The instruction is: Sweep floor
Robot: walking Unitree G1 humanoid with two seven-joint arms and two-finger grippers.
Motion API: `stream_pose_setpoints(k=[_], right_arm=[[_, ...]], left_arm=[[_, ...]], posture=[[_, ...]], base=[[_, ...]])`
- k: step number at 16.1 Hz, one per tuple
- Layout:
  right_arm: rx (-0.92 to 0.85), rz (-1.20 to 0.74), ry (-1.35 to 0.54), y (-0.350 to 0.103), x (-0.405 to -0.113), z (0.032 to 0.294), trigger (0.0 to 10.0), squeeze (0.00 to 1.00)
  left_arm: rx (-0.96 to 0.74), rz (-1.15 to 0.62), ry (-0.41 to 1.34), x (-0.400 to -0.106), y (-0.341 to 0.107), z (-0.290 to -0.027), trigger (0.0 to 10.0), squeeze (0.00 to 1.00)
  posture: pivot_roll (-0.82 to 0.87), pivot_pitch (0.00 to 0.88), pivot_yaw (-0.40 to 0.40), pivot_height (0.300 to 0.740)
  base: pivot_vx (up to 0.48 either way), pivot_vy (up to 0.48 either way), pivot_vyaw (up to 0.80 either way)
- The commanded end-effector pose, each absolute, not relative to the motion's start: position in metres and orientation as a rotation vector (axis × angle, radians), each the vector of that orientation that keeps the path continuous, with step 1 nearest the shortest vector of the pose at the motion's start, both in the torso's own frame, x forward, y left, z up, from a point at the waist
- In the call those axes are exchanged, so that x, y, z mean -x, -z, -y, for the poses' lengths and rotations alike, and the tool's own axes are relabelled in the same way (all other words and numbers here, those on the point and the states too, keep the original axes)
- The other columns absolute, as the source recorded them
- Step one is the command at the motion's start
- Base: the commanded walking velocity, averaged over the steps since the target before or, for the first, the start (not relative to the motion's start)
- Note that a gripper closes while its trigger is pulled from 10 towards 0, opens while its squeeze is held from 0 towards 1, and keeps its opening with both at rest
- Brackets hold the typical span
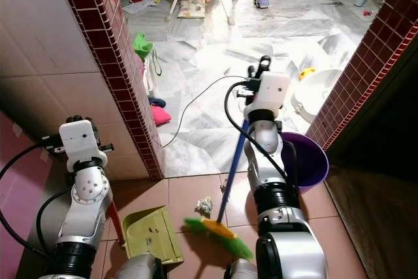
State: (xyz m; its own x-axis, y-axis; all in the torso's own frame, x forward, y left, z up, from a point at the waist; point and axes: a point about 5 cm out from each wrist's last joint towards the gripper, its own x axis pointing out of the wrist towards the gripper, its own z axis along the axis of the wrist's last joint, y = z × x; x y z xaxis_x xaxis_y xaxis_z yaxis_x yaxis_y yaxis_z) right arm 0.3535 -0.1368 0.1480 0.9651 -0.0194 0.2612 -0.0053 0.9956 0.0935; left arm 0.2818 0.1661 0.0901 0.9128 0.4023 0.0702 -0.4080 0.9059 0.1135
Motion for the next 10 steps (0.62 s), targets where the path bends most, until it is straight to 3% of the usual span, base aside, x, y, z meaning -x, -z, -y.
stream_pose_setpoints(k=[1,7,10], right_arm=[[-0.107,0.331,-0.042,-0.167,-0.356,0.131,10.0,0.00],[0.036,0.533,-0.050,-0.219,-0.362,0.136,10.0,0.00],[0.062,0.508,-0.039,-0.212,-0.362,0.144,10.0,0.00]], left_arm=[[-0.106,0.030,-0.402,-0.285,-0.090,-0.163,10.0,0.00],[-0.056,0.009,-0.362,-0.287,-0.087,-0.156,10.0,0.00],[-0.032,0.018,-0.337,-0.289,-0.089,-0.154,10.0,0.00]], posture=[[-0.04,0.000,0.019,0.740],[-0.05,0.000,0.019,0.740],[-0.05,0.000,0.015,0.740]], base=[[0.000,0.000,0.00],[0.000,0.000,0.00],[0.000,0.000,0.00]])
